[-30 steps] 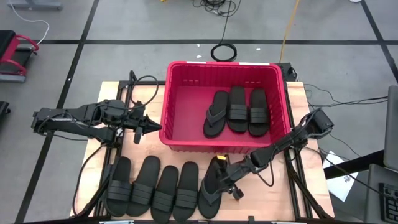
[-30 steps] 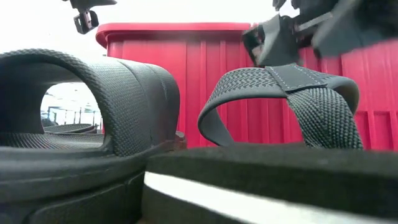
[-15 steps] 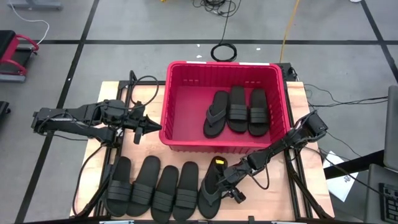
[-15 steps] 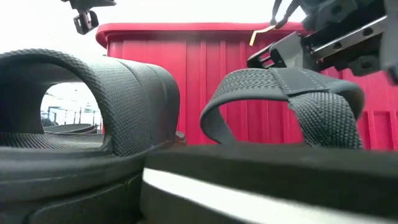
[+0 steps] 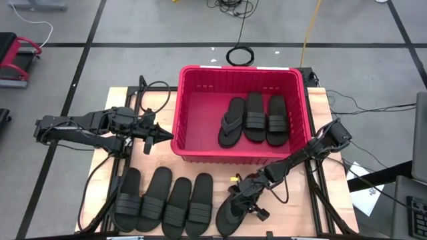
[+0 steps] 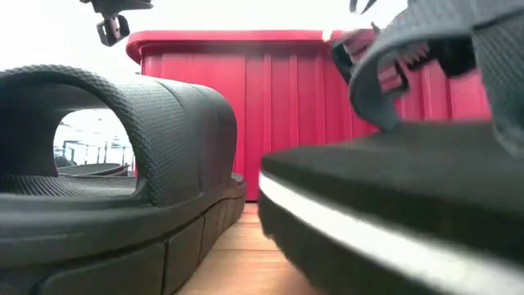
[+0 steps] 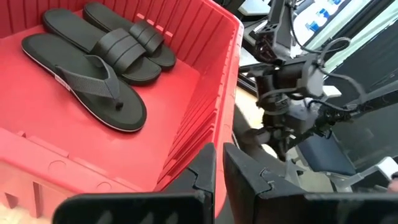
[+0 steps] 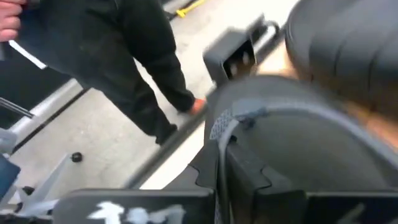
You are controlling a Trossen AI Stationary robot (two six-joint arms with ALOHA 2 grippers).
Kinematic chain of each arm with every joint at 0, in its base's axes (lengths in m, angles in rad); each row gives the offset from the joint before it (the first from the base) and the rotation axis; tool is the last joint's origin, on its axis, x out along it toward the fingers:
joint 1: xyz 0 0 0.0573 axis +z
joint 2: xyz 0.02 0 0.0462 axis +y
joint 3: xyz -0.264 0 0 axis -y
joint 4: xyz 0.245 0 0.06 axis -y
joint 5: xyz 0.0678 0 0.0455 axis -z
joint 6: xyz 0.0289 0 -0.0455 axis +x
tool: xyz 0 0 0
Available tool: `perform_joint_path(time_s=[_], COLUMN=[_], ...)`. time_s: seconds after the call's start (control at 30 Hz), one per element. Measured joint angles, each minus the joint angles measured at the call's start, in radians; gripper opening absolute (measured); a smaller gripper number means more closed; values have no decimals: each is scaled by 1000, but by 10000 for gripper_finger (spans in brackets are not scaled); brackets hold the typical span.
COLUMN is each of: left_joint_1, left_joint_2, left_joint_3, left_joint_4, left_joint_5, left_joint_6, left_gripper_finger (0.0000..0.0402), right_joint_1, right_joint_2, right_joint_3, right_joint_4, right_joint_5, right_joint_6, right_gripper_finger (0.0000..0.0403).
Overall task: Pick and place slides into bin
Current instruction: Put the black slipper into the red container
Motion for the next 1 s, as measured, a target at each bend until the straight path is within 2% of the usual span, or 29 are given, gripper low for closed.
perform_joint_path(time_s=[0.17, 0.33, 0.5, 0.67, 0.8, 1.0], left_joint_1=[0, 0, 0, 0, 0, 0], left_joint_2=[0, 0, 0, 0, 0, 0], left_joint_3=[0, 0, 0, 0, 0, 0], left_joint_4=[0, 0, 1, 0, 1, 2], left_joint_5=[-1, -1, -1, -2, -3, -3], left_joint_6=[-12, -11, -9, -7, -10, -84], left_gripper_finger=[26, 26, 26, 26, 26, 26], right_joint_1=[0, -2, -2, -15, -56, -217], right_joint_2=[-59, -187, -326, -471, -583, -691], right_joint_3=[92, 157, 229, 343, 448, 615], right_joint_4=[-88, -192, -255, -356, -456, -852], right_joint_5=[-24, -49, -44, 100, 264, 479], right_joint_6=[-4, -34, 15, -23, -104, -150], right_gripper_finger=[3, 2, 1, 1, 1, 0])
